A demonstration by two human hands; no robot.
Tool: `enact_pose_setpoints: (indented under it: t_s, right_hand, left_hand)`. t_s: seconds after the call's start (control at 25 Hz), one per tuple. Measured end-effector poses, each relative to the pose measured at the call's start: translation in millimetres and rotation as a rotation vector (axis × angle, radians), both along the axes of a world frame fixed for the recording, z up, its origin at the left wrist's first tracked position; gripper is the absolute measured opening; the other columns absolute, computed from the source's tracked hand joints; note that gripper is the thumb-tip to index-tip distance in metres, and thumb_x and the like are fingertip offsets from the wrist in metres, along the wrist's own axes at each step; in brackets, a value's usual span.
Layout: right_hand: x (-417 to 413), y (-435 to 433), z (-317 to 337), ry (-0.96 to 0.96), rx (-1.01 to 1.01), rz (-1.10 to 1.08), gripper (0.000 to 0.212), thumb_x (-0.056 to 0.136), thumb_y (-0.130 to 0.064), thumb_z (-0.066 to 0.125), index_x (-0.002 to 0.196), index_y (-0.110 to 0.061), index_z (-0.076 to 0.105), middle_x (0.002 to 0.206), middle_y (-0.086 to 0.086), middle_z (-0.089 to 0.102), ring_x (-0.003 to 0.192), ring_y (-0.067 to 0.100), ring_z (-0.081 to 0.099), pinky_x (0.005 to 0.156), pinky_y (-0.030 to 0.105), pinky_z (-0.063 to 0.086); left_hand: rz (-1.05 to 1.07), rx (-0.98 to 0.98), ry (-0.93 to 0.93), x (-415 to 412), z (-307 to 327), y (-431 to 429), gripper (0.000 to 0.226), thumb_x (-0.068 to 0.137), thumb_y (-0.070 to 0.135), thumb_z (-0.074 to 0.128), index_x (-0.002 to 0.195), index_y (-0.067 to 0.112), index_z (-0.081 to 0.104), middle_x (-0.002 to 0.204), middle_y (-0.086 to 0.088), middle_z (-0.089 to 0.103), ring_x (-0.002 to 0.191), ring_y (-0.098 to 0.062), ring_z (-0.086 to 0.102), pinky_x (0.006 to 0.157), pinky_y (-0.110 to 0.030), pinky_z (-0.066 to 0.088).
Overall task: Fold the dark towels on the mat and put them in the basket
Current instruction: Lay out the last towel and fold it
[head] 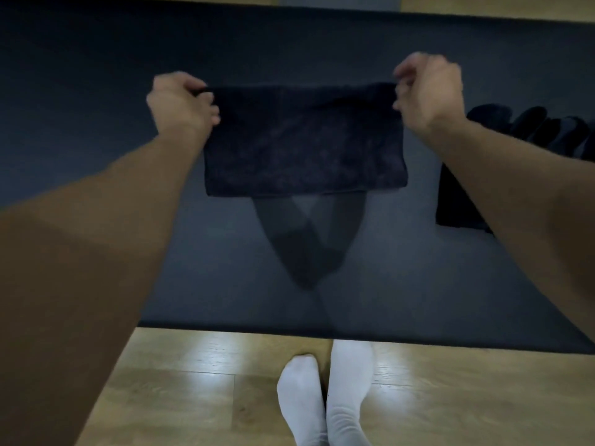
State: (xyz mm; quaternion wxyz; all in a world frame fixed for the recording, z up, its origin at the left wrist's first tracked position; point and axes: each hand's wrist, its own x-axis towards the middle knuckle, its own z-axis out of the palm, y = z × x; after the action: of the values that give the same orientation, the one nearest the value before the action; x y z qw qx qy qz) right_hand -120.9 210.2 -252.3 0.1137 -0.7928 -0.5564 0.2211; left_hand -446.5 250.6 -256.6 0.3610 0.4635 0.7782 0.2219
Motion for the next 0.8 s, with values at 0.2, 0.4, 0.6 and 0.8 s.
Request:
enact_pose_setpoints:
  t_s: [0.2, 0.4, 0.6, 0.8]
  right_hand:
    - [-40.2, -33.6, -28.6, -0.087, -0.262, 0.466, 0.060, 0.101, -0.044, 0.042, 0.155, -0.024, 0.024, 0.164, 0.006, 0.012, 0.150, 0.028, 0.015, 0.119, 0.044, 0.018]
    - [-31.3, -68.1, -51.7, -0.265, -0.366, 0.579, 0.072, 0.098, -0.064, 0.015, 0.154, -0.031, -0.016, 0.161, -0.004, -0.026, 0.149, 0.020, -0.019, 0.122, 0.049, -0.004]
    - [-22.6, -108.0, -41.0, -0.306, -0.406, 0.588, 0.095, 0.089, -0.069, 0.041, 0.156, -0.024, -0.009, 0.163, 0.004, -0.019, 0.151, 0.025, -0.012, 0.121, 0.049, 0.007]
    - [-31.8, -117.7, -28.5, -0.451, -0.148, 0.508, 0.032, 0.094, -0.019, 0.052, 0.125, -0.014, 0.058, 0.115, 0.010, 0.056, 0.102, 0.030, 0.055, 0.092, 0.043, 0.031]
  left_hand:
    - [-0.724, -0.148, 0.397, 37.7, -30.1, -43.8, 0.074, 0.097, 0.049, 0.051, 0.156, 0.016, 0.020, 0.164, -0.012, 0.013, 0.150, -0.029, 0.014, 0.120, -0.037, 0.016]
    - [-0.765, -0.176, 0.681, 1.2, -56.5, -97.4, 0.074, 0.101, 0.058, 0.018, 0.155, 0.021, -0.015, 0.163, -0.003, -0.020, 0.152, -0.026, -0.011, 0.124, -0.046, 0.003]
    - [-0.017, -0.347, 0.420, -6.4, -40.1, -144.2, 0.064, 0.094, 0.058, 0.050, 0.133, 0.007, 0.047, 0.134, -0.019, 0.051, 0.121, -0.039, 0.051, 0.096, -0.050, 0.046]
    - [0.425, -0.358, -0.211, 20.9, -35.1, -101.5, 0.034, 0.096, 0.042, 0.059, 0.107, 0.011, 0.058, 0.088, -0.008, 0.067, 0.055, -0.018, 0.057, 0.046, -0.024, 0.048]
